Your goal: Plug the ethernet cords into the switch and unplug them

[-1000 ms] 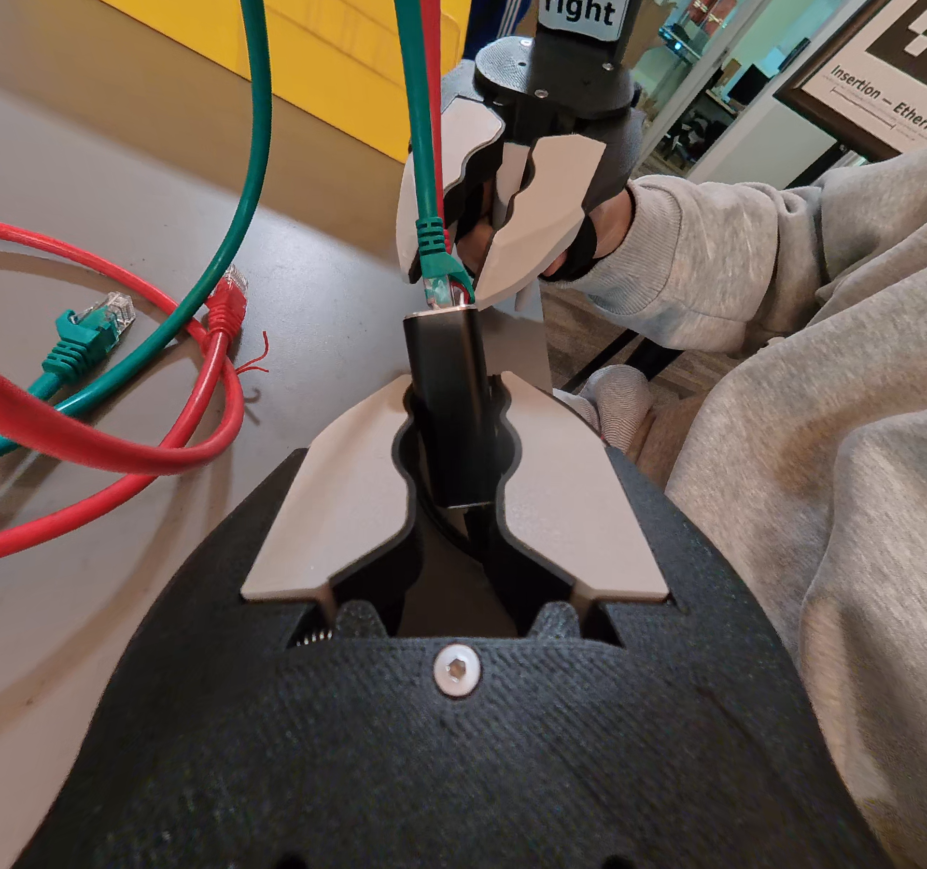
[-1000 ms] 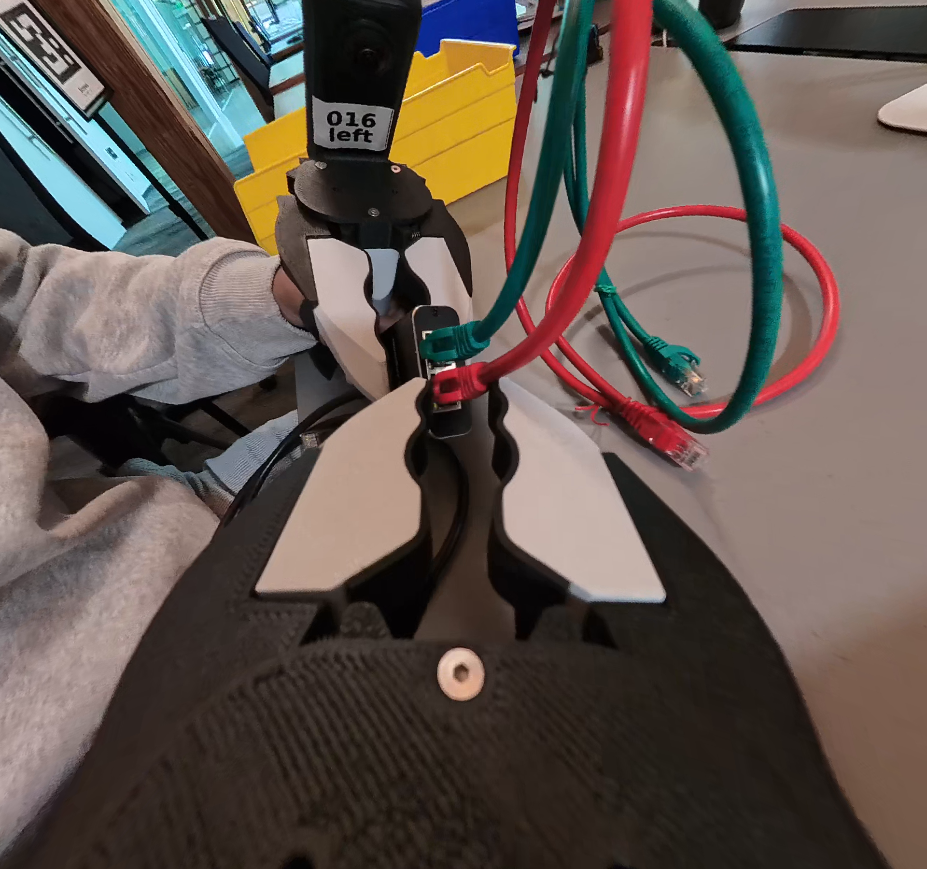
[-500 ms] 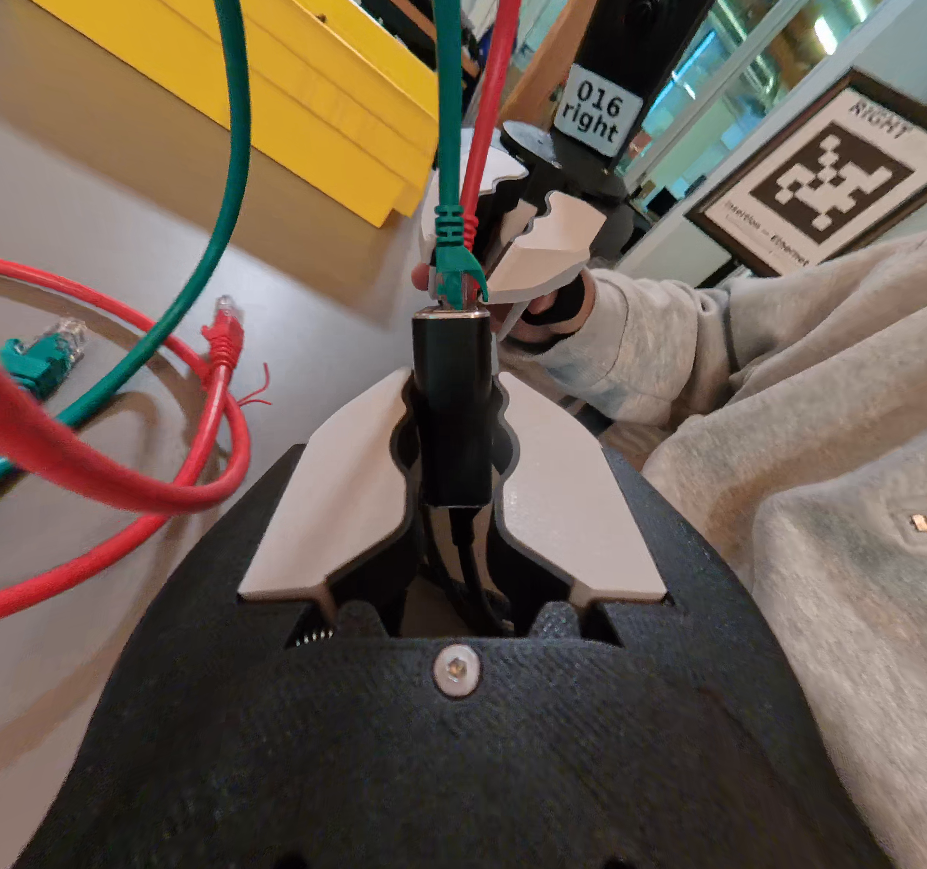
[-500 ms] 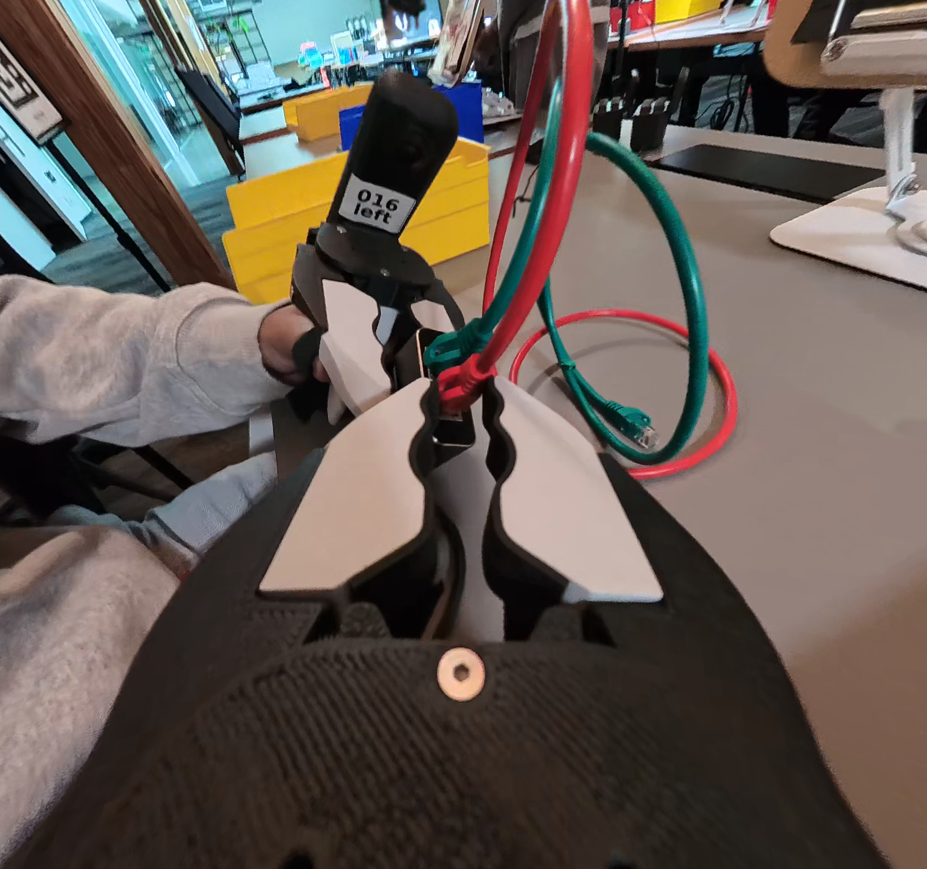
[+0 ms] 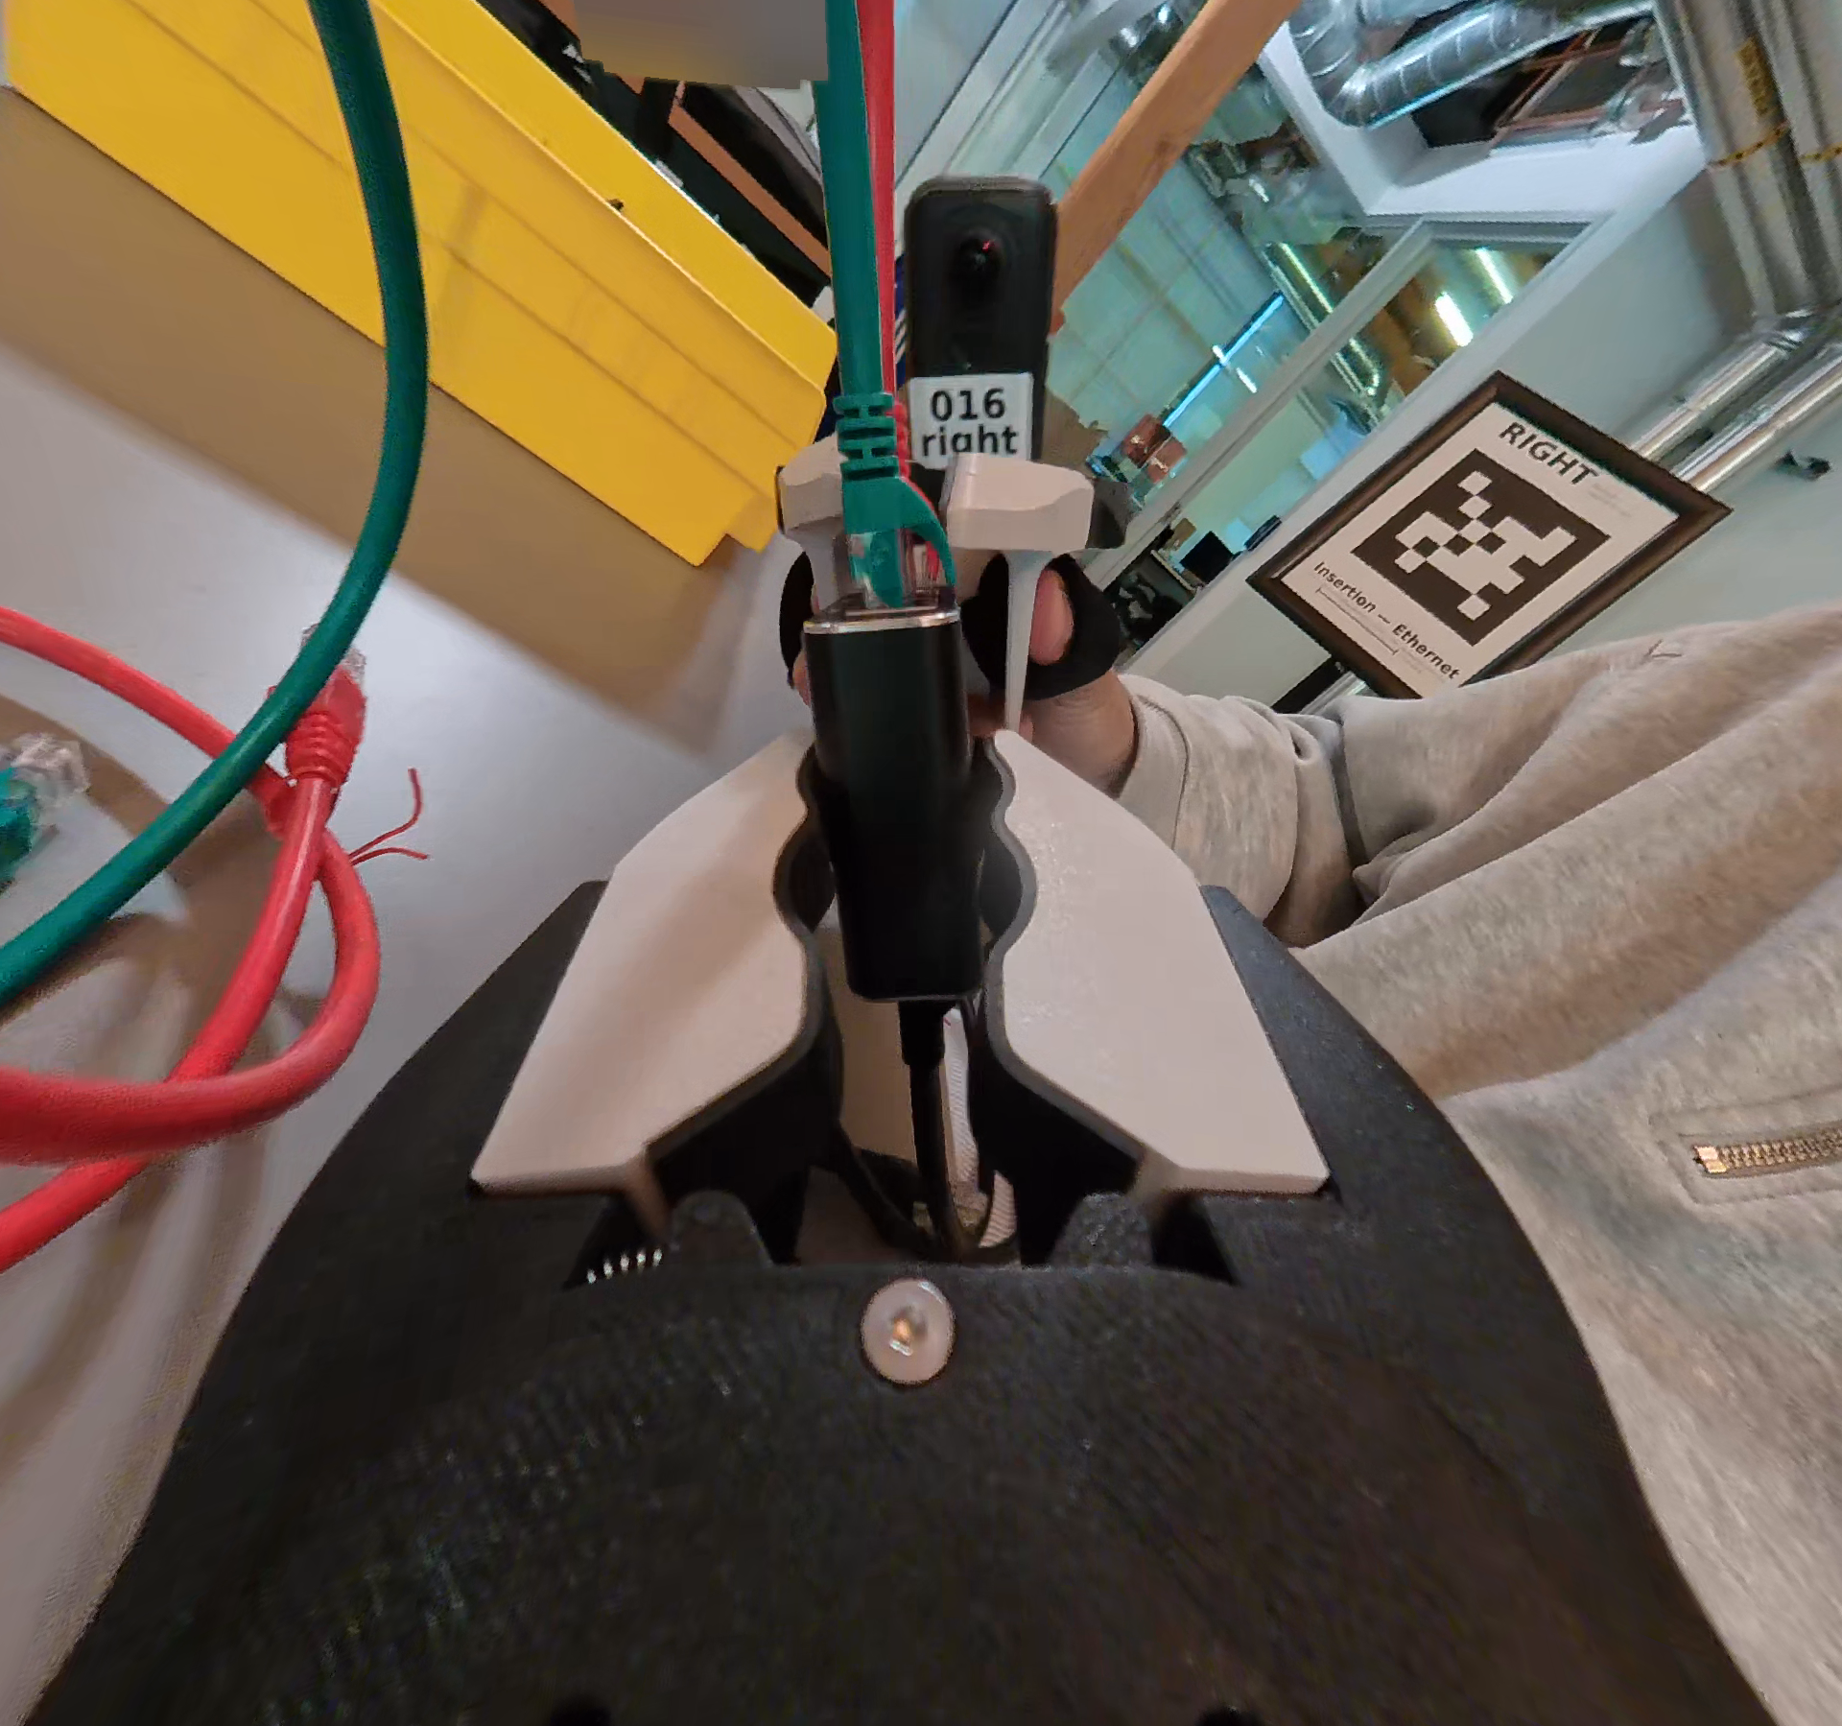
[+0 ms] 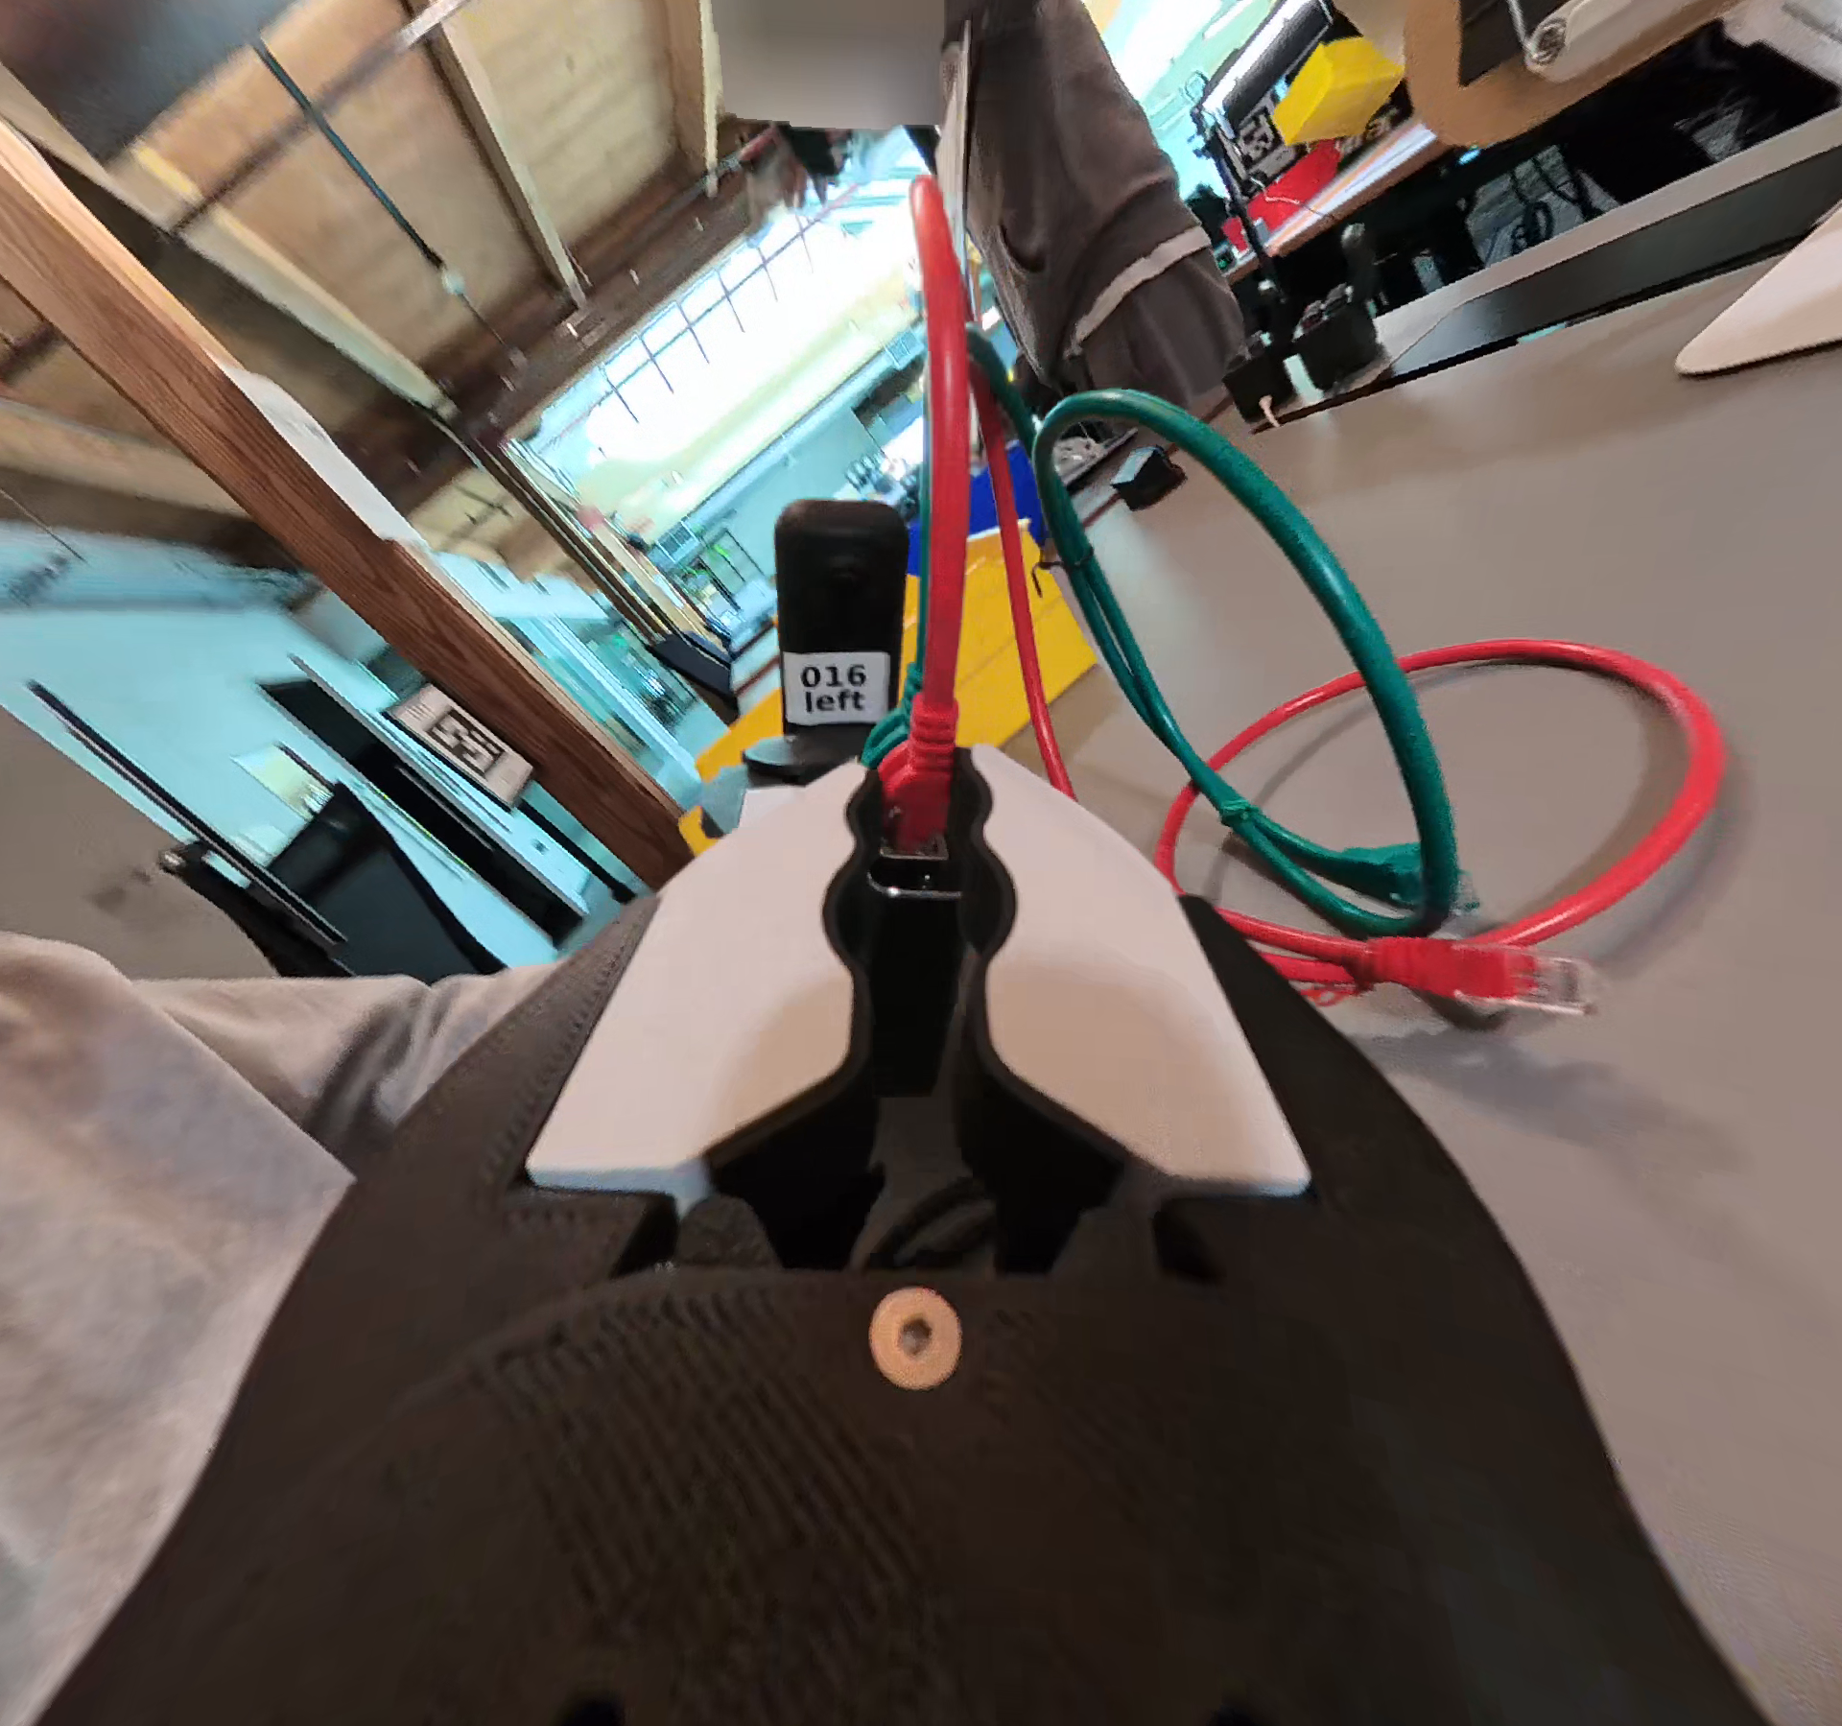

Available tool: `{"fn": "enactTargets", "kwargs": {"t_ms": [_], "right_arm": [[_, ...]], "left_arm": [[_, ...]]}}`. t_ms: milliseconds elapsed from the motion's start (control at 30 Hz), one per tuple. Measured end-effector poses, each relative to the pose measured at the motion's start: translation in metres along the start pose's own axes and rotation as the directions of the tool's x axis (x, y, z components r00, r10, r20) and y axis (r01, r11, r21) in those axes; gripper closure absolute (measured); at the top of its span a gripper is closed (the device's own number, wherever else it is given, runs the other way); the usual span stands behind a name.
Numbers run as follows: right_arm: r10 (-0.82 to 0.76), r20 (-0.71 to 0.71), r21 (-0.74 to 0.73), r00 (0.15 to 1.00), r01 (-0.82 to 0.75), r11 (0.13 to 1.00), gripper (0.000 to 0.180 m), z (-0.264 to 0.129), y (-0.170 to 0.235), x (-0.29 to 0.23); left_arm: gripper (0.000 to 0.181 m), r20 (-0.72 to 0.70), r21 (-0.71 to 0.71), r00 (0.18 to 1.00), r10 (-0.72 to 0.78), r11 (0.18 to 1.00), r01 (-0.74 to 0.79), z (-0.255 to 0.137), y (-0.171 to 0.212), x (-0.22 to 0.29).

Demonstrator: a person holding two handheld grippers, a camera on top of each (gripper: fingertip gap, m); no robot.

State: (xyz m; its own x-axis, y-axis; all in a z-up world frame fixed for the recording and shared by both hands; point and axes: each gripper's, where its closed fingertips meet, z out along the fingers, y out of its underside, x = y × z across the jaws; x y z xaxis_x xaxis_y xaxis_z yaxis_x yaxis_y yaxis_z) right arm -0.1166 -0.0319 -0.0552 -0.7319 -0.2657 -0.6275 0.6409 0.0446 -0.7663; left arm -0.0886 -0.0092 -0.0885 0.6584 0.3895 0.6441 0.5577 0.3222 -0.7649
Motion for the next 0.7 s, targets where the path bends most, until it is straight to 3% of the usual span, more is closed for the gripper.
{"fn": "enactTargets", "kwargs": {"t_ms": [200,267,367,433,567,700], "right_arm": [[0.060,-0.004,0.063,0.998,-0.060,0.996,0.167,-0.003,-0.006,0.003],[-0.020,-0.052,0.047,0.998,0.023,0.999,0.167,-0.003,-0.006,0.004],[-0.272,-0.149,-0.036,0.951,0.269,0.962,0.173,-0.003,-0.010,0.005],[-0.336,-0.150,-0.066,0.930,0.330,0.942,0.173,-0.001,-0.012,0.001],[-0.257,-0.119,-0.045,0.959,0.253,0.966,0.173,-0.001,-0.013,-0.001],[-0.177,0.025,-0.062,0.984,0.179,0.982,0.173,-0.002,-0.008,-0.007]], "left_arm": [[0.153,-0.022,0.030,0.999,-0.049,0.998,0.050,0.005,-0.002,0.001],[0.152,-0.031,0.045,0.996,-0.081,0.996,0.083,0.006,-0.002,0.001],[0.153,-0.081,0.074,0.987,-0.141,0.986,0.147,0.009,-0.003,0.006],[0.153,-0.090,0.080,0.988,-0.125,0.988,0.133,0.008,-0.005,0.009],[0.153,-0.119,0.075,0.984,-0.133,0.987,0.142,0.008,-0.006,0.012],[0.153,-0.070,0.016,0.996,-0.057,0.998,0.059,-0.001,-0.001,0.011]]}}
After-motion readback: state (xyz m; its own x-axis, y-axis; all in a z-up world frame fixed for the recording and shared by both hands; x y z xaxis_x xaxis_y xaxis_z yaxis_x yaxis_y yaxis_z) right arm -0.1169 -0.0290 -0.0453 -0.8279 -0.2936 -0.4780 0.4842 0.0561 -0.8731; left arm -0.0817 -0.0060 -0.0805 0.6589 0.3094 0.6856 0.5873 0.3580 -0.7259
